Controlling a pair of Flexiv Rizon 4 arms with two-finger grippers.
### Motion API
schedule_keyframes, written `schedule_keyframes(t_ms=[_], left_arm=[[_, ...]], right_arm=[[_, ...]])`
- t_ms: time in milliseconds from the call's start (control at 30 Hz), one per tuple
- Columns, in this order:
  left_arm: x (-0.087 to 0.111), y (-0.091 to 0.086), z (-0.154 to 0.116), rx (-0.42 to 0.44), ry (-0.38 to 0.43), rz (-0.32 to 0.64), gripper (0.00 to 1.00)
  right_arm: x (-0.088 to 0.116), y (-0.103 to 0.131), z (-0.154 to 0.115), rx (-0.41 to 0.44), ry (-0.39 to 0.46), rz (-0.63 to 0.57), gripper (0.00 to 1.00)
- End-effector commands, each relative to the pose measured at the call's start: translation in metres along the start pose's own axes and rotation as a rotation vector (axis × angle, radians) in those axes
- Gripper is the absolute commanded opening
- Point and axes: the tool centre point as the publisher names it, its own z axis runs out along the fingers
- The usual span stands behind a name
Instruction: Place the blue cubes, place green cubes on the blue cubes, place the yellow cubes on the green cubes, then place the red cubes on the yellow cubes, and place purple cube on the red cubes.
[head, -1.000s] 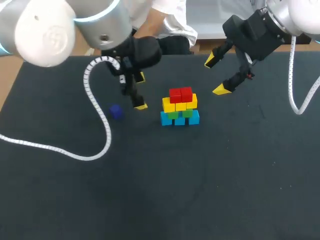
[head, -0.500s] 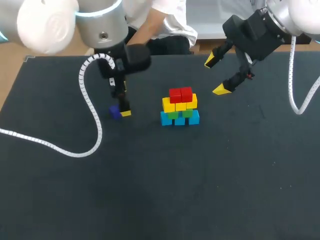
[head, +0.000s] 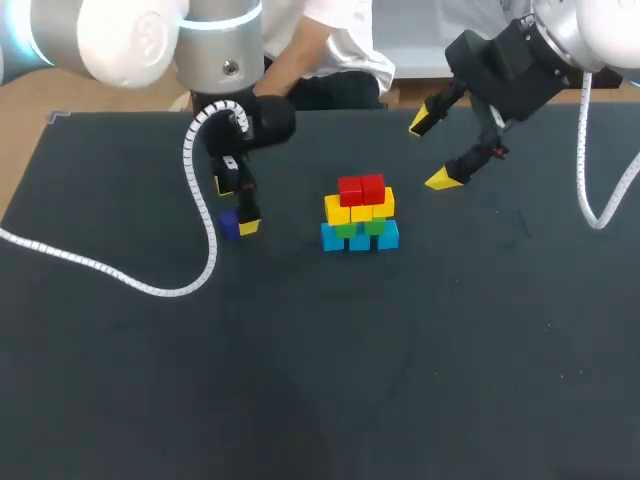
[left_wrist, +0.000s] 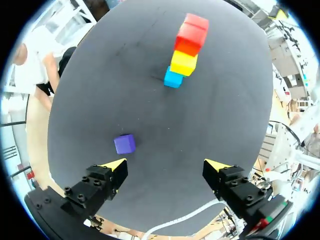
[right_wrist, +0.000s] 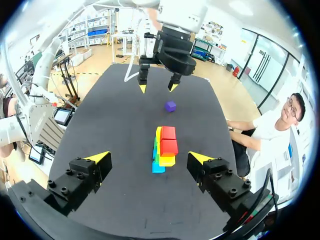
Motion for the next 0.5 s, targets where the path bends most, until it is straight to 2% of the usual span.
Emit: schedule_keyframes(t_ms=[33, 133, 167, 500], left_arm=[[0.0021, 0.0042, 0.0013, 0.0, -0.001, 0.0, 1.0], [0.0021, 0.0058, -0.0016, -0.003, -0.023, 0.053, 1.0], [0.0, 0.005, -0.004, -0.012, -0.007, 0.065, 1.0], [0.0, 0.005, -0.004, -0.012, -0.007, 0.065, 1.0]], right_arm=[[0.0, 0.0001, -0.0001, 0.0, 0.0, 0.0, 1.0], [0.0, 0.0001, -0.0001, 0.0, 0.0, 0.0, 1.0], [0.0, 0.0001, -0.0001, 0.0, 0.0, 0.0, 1.0], [0.0, 0.0001, -0.0001, 0.0, 0.0, 0.0, 1.0]])
